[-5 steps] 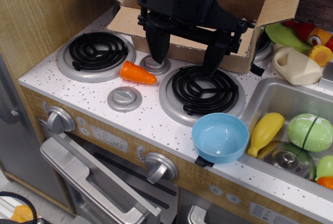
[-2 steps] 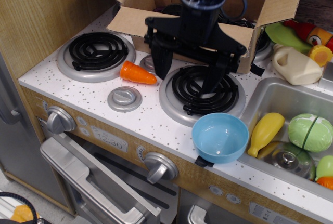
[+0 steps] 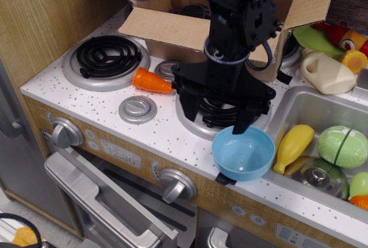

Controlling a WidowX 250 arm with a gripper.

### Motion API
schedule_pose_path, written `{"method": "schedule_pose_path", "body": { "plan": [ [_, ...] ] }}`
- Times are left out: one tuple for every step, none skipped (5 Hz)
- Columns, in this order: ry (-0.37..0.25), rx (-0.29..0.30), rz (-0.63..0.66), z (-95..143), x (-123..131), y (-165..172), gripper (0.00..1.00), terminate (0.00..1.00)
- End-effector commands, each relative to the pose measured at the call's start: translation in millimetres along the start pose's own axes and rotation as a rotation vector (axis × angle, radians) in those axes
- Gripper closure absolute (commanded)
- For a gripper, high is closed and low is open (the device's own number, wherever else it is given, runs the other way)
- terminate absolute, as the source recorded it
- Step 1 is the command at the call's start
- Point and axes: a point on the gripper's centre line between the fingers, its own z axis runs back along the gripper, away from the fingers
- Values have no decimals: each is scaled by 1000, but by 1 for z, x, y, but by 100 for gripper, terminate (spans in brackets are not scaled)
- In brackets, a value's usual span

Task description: Pick up bowl and put in small4fbox

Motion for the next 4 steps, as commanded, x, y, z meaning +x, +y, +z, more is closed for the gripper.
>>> {"method": "schedule_pose_path", "body": {
  "plan": [
    [-32,-83,19,-25,8,0,0,0],
    [-47,-141,34,-43,7,2,0,0],
    [-68,-157,38,-57,5,-1,0,0],
    [-63,-149,53,-58,3,-3,100,0]
  ]
}}
